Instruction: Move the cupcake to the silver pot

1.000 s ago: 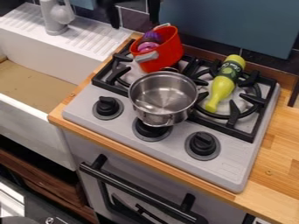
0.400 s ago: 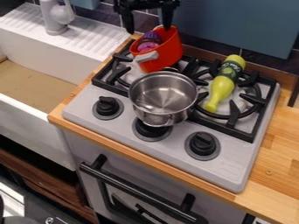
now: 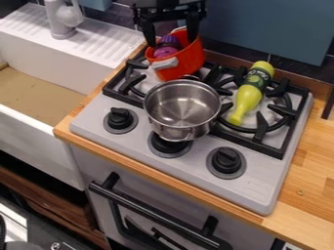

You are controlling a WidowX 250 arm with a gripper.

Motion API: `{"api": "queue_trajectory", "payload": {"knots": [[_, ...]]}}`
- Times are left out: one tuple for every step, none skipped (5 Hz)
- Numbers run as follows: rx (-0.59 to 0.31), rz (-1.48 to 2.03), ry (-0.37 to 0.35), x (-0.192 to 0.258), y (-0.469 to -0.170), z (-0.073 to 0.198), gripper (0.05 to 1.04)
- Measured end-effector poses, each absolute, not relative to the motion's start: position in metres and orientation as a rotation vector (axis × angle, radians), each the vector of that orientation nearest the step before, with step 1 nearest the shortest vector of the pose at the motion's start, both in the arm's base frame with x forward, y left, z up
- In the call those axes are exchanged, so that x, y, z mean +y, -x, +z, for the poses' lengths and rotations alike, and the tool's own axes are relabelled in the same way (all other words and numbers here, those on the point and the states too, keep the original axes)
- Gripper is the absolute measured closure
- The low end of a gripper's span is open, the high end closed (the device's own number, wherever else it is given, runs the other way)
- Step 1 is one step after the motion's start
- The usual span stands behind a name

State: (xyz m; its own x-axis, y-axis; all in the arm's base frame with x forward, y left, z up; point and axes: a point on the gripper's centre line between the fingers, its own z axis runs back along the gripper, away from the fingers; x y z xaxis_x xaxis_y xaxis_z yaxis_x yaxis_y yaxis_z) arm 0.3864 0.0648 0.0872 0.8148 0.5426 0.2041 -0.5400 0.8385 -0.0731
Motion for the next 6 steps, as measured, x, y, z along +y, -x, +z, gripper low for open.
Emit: {"api": "queue_trajectory", "payload": {"knots": [[-0.25,0.588,-0.002,0.068,-0.389,0.085,0.085],[-0.25,0.587,-0.009,0.071,-0.386,0.081,0.085],[-0.266,0.591,-0.02,0.073,-0.388,0.082,0.085],[-0.243,0.594,-0.027,0.075,-0.395,0.073,0.085],[-0.24,0.592,-0.035,0.077,-0.397,0.069,0.085],[-0.248,0.582,-0.046,0.077,-0.399,0.066,0.085]]}}
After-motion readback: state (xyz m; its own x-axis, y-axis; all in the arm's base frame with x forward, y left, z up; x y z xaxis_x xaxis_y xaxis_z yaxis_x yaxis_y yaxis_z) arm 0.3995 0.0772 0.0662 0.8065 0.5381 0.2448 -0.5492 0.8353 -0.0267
